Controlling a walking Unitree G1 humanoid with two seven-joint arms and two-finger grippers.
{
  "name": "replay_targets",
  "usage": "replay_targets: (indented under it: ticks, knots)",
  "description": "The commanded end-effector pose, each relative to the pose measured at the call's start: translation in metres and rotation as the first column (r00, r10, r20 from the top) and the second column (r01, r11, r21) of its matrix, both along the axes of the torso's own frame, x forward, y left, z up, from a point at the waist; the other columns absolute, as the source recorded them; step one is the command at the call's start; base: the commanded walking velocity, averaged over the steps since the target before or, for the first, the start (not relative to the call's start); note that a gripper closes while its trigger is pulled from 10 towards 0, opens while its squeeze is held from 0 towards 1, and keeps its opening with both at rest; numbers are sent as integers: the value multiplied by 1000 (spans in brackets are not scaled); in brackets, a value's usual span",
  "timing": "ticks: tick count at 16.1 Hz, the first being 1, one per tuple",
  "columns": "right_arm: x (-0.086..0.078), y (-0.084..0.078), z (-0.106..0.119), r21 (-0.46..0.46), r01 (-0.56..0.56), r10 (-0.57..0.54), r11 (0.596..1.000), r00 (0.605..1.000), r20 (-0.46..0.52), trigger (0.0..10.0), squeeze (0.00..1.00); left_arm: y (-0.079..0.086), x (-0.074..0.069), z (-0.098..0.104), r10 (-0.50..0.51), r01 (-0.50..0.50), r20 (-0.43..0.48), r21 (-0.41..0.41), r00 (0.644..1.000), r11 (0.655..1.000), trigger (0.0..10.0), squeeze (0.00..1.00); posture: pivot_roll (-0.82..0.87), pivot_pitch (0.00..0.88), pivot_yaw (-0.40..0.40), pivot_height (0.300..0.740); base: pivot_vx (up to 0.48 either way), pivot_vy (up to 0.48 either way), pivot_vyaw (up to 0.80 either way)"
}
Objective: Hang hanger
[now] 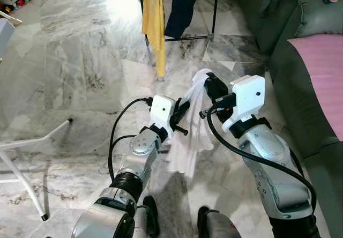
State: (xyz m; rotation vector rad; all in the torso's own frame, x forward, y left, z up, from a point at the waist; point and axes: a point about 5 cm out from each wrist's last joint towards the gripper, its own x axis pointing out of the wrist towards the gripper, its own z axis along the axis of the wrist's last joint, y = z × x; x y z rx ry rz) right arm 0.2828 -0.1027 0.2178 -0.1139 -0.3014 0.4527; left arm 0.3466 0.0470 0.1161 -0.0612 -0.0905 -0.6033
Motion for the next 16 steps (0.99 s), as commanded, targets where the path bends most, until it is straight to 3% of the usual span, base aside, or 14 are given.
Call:
replay_targets:
  ticks: [1,5,10,12,14,16]
  knots:
    - [-2,3,7,4,-16,16,1000,999,37,0,0,1,0,-4,-3,3,-24,10,1000,1000,0,0,-236,230,46,740,0,0,0]
    - [-2,0,9,0,-12,12,1000,999,40,0,0,6,4,-2,19,-19,-26,9,999,1000,0,0,-236,230,45,740,0,0,0]
    - [1,-5,7,-9,4,-4,1000,999,38,0,0,34,15,12,122,-122,22,-10,992,993,0,0,-229,230,46,740,0,0,0]
    - [2,-6,4,-13,8,-8,1000,999,31,0,0,48,18,25,200,-197,96,-38,975,980,0,0,-229,230,46,740,0,0,0]
    - [3,-10,0,-23,24,-24,999,1000,20,0,0,64,21,45,297,-287,193,-81,935,955,0,0,-223,231,46,740,0,0,0]
    - [7,-13,-8,-73,54,-54,996,999,1,0,0,73,23,63,336,-318,253,-111,907,942,0,0,-210,234,44,740,0,0,0]
